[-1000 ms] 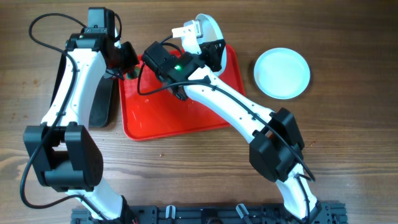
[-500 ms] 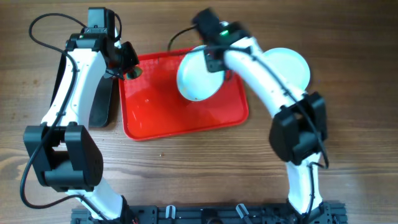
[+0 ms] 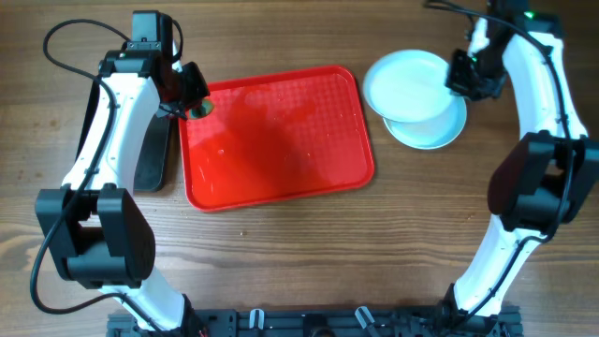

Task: Clean dirty plates on tray and stack at the side
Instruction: 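Set the plate onto the stack and open the right gripper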

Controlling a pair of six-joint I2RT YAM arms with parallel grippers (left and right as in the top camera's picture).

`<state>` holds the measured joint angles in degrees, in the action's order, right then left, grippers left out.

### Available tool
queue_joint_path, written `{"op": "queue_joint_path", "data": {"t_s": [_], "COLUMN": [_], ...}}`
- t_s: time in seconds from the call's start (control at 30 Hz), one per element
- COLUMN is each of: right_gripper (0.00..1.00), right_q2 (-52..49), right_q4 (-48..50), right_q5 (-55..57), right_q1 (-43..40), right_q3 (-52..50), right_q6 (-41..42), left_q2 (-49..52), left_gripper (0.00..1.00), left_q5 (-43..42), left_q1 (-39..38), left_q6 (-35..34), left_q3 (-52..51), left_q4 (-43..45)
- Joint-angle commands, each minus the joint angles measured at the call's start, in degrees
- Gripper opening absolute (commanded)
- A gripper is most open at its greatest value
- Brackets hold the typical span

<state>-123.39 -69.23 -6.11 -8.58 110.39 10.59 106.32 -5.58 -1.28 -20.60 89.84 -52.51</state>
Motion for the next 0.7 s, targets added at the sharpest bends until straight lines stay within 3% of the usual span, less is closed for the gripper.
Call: {"op": "queue_joint_path", "data": {"t_s": [0.0,0.17,0.37,0.43,0.5,0.67], "right_gripper": [0.04,0.04,0.07,0.12,0.24,0.31], "right_q2": [1.9,1.9,2.2,2.4,2.6,2.6], "right_q4": [2.2,9.1,8.3,7.2,5.6,4.0], "right_q5": [5.0,5.1,5.4,6.5,8.5,6.6], "right_q1": [-0.9,-0.9,-0.9,-0.9,-0.9,-0.7], "right_q3": [-5.5,-13.0,-12.8,-12.0,-10.3,-5.9], "right_q6": [2.5,5.1,4.4,4.4,4.4,2.7], "left_q2": [0.4,0.4,0.4,0.4,0.4,0.4], "left_gripper": [0.05,0.05,0.05,0.05,0.05,0.05], "left_q5": [0.7,0.8,0.7,0.7,0.7,1.3], "left_q1": [0.2,0.2,0.2,0.2,0.2,0.2], "left_q6": [0.8,0.9,0.8,0.8,0.9,0.9], "left_q3": [0.2,0.2,0.2,0.2,0.2,0.2], "left_q4": [0.4,0.5,0.6,0.6,0.6,0.6]}}
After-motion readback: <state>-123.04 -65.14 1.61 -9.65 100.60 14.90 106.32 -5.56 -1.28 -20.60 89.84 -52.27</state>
